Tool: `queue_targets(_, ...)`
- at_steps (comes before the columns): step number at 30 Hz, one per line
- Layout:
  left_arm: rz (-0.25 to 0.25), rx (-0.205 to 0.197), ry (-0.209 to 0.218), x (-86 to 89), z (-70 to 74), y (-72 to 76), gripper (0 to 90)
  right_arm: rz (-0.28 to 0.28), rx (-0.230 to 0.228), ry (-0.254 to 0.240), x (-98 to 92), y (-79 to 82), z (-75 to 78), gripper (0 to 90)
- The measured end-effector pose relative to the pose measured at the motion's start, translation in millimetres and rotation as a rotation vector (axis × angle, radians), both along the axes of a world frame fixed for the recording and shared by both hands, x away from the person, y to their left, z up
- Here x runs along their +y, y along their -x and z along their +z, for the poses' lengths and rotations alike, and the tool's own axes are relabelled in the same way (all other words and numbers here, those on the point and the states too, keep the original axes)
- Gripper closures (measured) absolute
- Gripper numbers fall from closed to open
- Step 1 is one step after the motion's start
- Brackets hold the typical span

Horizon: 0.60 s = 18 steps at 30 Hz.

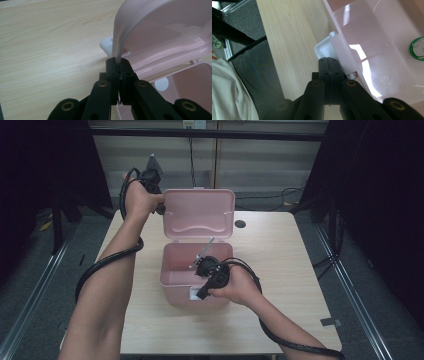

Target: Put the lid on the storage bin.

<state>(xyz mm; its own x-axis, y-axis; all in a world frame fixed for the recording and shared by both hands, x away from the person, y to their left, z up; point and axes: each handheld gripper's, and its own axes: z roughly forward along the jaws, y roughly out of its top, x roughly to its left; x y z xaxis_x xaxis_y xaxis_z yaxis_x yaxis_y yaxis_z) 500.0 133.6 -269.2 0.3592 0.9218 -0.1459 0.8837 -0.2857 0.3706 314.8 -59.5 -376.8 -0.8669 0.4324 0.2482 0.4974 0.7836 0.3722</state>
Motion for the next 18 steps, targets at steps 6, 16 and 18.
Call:
queue_targets(6, -0.007, -0.007, -0.007, 0.3, 1.8, 3.8, 88.2, -0.007, 0.007, -0.001, 0.6, -0.8, 0.1, 90.0)
queue_targets(16, -0.010, -0.021, -0.014, 1.8, 3.5, 9.4, 88.2, -0.018, 0.010, -0.002, 0.6, -1.8, 0.0, 90.0)
queue_targets(18, -0.010, -0.023, -0.009, 2.0, 3.6, 10.7, 88.2, -0.015, 0.008, -0.004, 0.4, -2.4, -0.1, 90.0)
